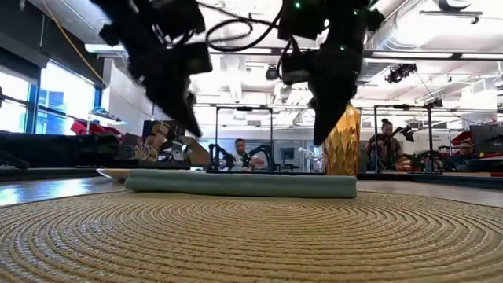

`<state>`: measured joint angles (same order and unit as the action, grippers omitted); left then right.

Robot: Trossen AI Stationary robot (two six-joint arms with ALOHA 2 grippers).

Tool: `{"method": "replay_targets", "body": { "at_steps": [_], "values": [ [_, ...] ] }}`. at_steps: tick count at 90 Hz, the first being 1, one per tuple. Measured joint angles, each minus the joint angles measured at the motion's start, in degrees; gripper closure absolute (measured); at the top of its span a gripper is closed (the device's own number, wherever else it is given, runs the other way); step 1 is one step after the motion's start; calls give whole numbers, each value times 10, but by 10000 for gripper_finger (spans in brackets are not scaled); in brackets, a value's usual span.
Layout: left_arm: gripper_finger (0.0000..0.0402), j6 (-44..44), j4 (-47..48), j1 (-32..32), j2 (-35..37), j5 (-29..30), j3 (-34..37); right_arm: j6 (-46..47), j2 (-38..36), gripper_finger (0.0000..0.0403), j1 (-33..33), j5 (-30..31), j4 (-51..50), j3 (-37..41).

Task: Set table place
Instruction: Fold the blue napkin

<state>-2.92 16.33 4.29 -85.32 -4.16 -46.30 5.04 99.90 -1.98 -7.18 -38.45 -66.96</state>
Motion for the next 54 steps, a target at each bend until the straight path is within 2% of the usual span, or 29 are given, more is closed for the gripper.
{"method": "replay_targets", "body": {
  "at_steps": [11,35,54],
  "values": [
    [288,-5,-45,0,-13,-17,29,-9,1,242,-2,-5,69,48],
    [288,-4,-56,-1,-48,-42,34,-40,0,242,8,-7,189,122],
    [288,-1,-56,-5,-87,-39,34,-24,5,243,25,7,216,166]
  ]
}}
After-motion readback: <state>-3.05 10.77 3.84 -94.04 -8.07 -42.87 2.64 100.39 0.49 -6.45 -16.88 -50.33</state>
